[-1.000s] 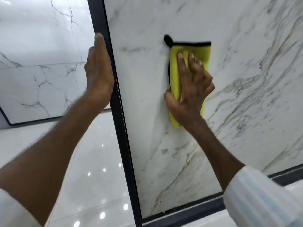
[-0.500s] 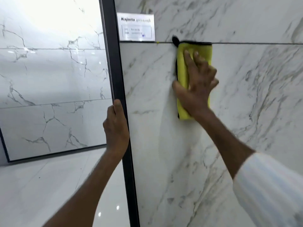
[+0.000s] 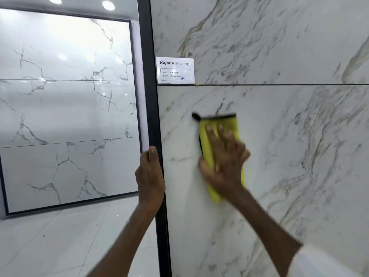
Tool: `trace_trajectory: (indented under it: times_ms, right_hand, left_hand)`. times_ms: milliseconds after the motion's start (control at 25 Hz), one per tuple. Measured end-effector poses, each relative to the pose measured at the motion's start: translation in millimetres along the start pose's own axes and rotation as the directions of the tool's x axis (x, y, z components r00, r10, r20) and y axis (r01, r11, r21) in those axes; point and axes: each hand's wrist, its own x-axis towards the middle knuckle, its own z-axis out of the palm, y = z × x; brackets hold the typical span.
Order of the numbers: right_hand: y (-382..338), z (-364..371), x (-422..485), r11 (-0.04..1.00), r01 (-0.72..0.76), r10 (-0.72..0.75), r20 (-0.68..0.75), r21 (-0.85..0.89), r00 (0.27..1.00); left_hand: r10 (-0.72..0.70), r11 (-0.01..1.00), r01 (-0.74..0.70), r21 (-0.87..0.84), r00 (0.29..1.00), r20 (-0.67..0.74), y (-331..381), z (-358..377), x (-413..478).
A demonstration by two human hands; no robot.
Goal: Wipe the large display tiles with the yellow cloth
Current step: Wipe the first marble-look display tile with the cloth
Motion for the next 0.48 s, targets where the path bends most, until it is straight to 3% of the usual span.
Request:
trace_trajectory:
  times_ms: [120,200,320,480]
  right_hand:
    - [-8,-8,106,0.996,-0.073,0.073,-0.014,0.048,0.997]
    - [-10,-4,112,0.998,-0.043,0.045,-0.043,0.041,0.998]
    - [-8,7,30,0.998,0.037,-0.040,-0.070,-0.043,0.997]
    - [8,11,-167,0.995,0.051,-0.044,0.075,-0.089,0.996]
  left_hand:
    - [0.011,1.000,-0.011,-0.008,1.000,0.010,-1,0,2]
    - [0.021,1.000,-0.021,-0.009,1.000,0.010,-3,1,3]
    - [0.067,0.998,-0.067,0.012,0.998,0.005,-7,1,4]
    - [0.043,0.999,-0.043,0.011,0.999,0.016,-11,0,2]
